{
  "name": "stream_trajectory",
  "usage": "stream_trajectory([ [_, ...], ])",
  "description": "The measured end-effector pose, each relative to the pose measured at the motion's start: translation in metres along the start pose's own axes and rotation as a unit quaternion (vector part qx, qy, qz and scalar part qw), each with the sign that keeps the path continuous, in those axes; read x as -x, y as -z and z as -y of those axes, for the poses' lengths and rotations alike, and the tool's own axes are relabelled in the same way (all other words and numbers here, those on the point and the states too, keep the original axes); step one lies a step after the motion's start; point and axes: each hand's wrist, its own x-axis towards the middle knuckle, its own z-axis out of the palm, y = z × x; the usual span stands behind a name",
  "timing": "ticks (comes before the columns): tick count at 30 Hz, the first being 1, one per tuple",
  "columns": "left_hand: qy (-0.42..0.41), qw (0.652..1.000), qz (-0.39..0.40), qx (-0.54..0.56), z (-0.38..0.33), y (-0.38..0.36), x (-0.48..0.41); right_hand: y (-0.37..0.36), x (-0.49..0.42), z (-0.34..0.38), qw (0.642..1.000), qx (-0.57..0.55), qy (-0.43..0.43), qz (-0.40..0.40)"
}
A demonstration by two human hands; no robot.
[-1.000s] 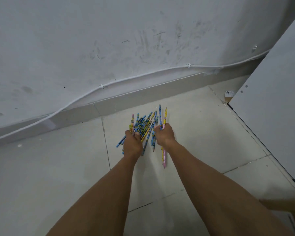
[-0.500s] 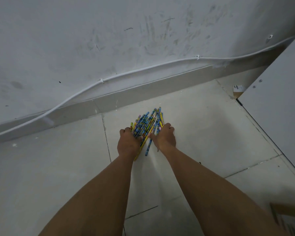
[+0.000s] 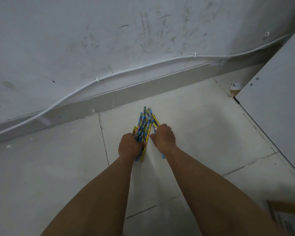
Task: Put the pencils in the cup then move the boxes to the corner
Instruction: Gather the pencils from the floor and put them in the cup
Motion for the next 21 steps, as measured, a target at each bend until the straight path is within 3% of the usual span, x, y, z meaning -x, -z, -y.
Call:
stream_trajectory([
  [7, 0.029, 0.999, 0.012, 0.044, -0.006, -0.004, 0.003, -0.003, -0.001, -0.002, 0.999, 0.049, 0.014, -0.001],
  [21, 0.035, 0.996, 0.037, 0.072, -0.001, -0.001, 0.009, 0.000, -0.001, -0.012, 0.999, 0.043, 0.031, 0.010],
])
